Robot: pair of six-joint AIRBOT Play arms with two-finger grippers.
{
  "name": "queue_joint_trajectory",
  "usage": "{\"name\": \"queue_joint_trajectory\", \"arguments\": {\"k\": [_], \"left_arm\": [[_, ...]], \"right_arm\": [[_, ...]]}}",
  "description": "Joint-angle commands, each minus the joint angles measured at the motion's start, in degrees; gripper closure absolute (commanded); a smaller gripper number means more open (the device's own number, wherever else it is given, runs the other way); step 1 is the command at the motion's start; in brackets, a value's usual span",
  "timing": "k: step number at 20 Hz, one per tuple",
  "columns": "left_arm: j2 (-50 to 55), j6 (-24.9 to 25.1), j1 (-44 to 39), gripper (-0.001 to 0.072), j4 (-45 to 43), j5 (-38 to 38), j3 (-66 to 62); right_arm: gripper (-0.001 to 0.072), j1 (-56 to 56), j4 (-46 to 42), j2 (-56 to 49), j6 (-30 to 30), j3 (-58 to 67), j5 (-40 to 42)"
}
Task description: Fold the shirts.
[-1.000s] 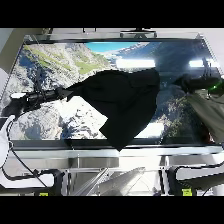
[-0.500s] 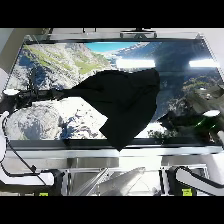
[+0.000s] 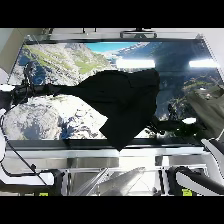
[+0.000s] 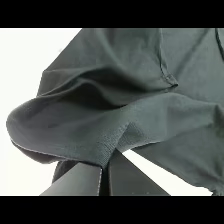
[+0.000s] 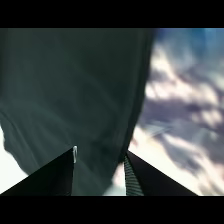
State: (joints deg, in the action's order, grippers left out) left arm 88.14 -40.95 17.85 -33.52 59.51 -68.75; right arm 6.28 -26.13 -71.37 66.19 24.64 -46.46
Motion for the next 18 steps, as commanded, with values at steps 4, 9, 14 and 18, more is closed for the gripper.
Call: {"name": "queue_joint_trajectory", "arguments": {"k": [4,9,14,18], "left_arm": [[0.00,-0.13,0.04,0.0693,0.33,0.13,-0.22],[-2.56,-6.88,0.09,0.0689,4.39,17.57,-3.85],[-21.38,-10.75,1.90,0.0688,22.88,28.04,-2.71],[-40.33,-14.86,9.55,0.0680,36.15,28.89,-2.71]], "right_arm": [[0.0698,-2.08,20.00,-2.03,-14.64,-0.24,5.29],[0.0699,0.55,20.74,7.15,-15.19,3.65,-5.44],[0.0699,18.88,19.93,31.74,-12.85,18.16,-17.31],[0.0698,35.85,19.63,47.30,-13.07,36.20,-14.12]]}}
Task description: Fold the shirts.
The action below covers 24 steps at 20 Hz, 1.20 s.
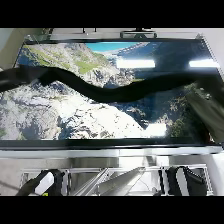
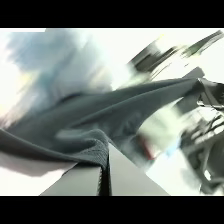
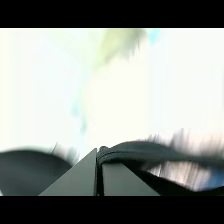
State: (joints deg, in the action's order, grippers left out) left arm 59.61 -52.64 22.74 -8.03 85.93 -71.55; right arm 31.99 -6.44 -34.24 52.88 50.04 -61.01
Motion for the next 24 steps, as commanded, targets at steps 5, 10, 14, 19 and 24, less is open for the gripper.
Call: {"name": "queue_joint_trajectory", "arguments": {"k": [5,10,14,19,24], "left_arm": [[-21.46,-8.76,21.46,0.0679,15.45,3.06,0.09],[-10.54,-8.70,14.75,0.0679,7.58,3.37,0.11],[3.21,-7.32,0.90,0.0678,-8.92,-5.70,0.11],[28.26,-1.55,-6.86,0.0678,-13.46,-20.72,-0.94],[57.59,-0.81,-6.40,0.0684,-12.66,-14.80,-17.53]], "right_arm": [[0.0698,7.37,-7.06,11.21,0.24,26.43,11.61],[0.0699,5.90,-9.88,-0.11,1.62,25.16,1.38],[0.0698,-3.15,-10.10,-16.92,-1.57,16.20,-0.35],[0.0698,-14.84,-9.20,-44.50,-10.10,12.87,16.15],[0.0699,-16.52,3.02,-67.95,-15.85,18.14,21.14]]}}
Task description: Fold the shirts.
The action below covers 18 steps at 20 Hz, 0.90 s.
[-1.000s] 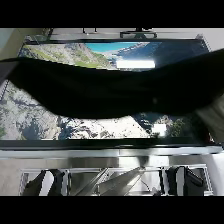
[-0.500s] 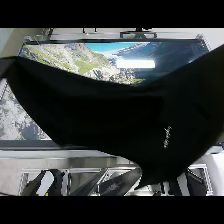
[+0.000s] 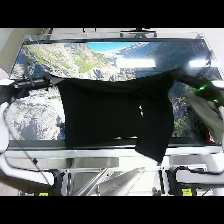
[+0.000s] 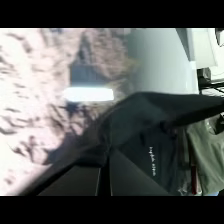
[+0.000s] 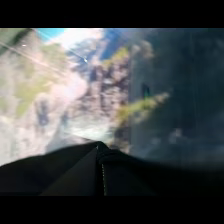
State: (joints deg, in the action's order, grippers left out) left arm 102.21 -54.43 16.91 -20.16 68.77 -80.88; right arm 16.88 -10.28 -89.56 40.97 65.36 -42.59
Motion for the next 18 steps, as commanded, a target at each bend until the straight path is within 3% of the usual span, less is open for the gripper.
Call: {"name": "queue_joint_trajectory", "arguments": {"k": [1,4,9,13,16,18], "left_arm": [[19.28,1.01,-0.57,0.0689,0.46,4.57,-12.26],[25.05,-0.13,-0.55,0.0689,2.16,7.06,-20.35],[24.74,-2.38,0.42,0.0686,2.01,7.61,-31.17],[24.74,-3.19,-0.31,0.0685,1.64,7.63,-35.43],[24.72,-3.23,-0.33,0.0687,0.33,8.07,-35.43],[24.74,-3.76,-0.11,0.0688,-3.65,9.09,-35.43]], "right_arm": [[0.0699,-1.27,8.52,-16.02,-4.24,5.35,1.25],[0.0700,-1.11,9.29,-21.97,-3.82,13.09,-1.40],[0.0700,1.38,9.29,-23.12,0.81,23.39,-3.02],[0.0700,3.02,8.76,-23.12,1.07,26.40,-7.08],[0.0700,4.13,5.31,-23.15,1.16,26.40,-11.72],[0.0700,5.51,-0.68,-23.15,4.33,26.40,-16.17]]}}
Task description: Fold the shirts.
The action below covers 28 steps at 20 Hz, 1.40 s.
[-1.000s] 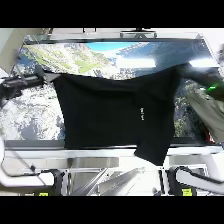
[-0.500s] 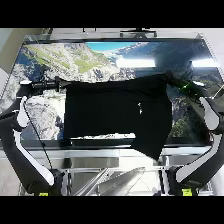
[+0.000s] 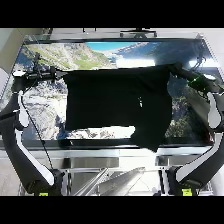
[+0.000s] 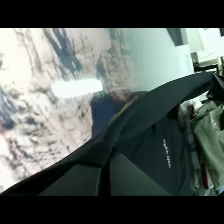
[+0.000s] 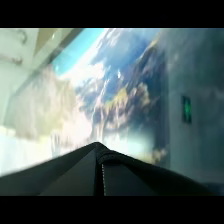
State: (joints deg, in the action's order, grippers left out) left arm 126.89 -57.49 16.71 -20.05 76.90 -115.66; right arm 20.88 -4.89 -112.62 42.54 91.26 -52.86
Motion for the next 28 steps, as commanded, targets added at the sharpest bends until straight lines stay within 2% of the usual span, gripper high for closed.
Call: {"name": "queue_joint_trajectory", "arguments": {"k": [1,6,9,13,18,21,22,23,24,25,26,28], "left_arm": [[0.07,-0.68,0.09,0.0687,-5.90,1.77,-0.66],[0.04,-0.68,-0.07,0.0687,-12.11,4.17,-0.66],[0.07,-1.09,-0.24,0.0688,-16.92,4.17,-0.66],[0.07,-1.05,-2.40,0.0687,-24.13,3.06,-0.66],[0.07,-0.39,-4.66,0.0687,-25.09,-2.49,-0.66],[0.07,-0.46,-4.66,0.0686,-25.46,-1.53,-0.66],[-0.02,-0.59,-4.66,0.0682,-25.46,-0.42,-0.66],[-0.31,-0.70,-4.33,0.0475,-25.55,0.98,-0.68],[-0.98,-0.72,-3.91,0.0297,-25.62,2.71,-0.68],[-2.01,-1.88,-3.32,0.0110,-27.12,3.61,-0.68],[-3.34,-4.90,-2.69,0.0040,-30.25,4.04,-0.68],[-6.60,-11.37,-0.94,0.0040,-38.69,6.43,-0.66]], "right_arm": [[0.0700,2.23,-10.23,-0.09,5.07,0.48,-7.34],[0.0700,3.43,-25.14,-0.09,9.70,0.44,-14.29],[0.0700,3.37,-31.71,-0.42,12.37,0.42,-14.64],[0.0700,3.06,-31.85,-2.25,12.39,0.42,-14.64],[0.0700,1.81,-32.22,-3.54,12.37,0.44,-12.83],[0.0698,2.03,-32.24,-3.50,13.99,0.44,-12.87],[0.0612,2.25,-32.24,-3.41,14.75,0.46,-13.60],[0.0422,2.69,-32.24,-3.26,16.15,0.46,-14.62],[0.0345,3.23,-32.28,-2.93,16.90,0.46,-16.26],[0.0344,3.96,-32.26,-2.43,18.25,0.46,-17.77],[0.0349,4.96,-32.22,-1.62,19.41,0.46,-19.43],[0.0354,7.13,-32.24,0.79,20.59,0.44,-22.51]]}}
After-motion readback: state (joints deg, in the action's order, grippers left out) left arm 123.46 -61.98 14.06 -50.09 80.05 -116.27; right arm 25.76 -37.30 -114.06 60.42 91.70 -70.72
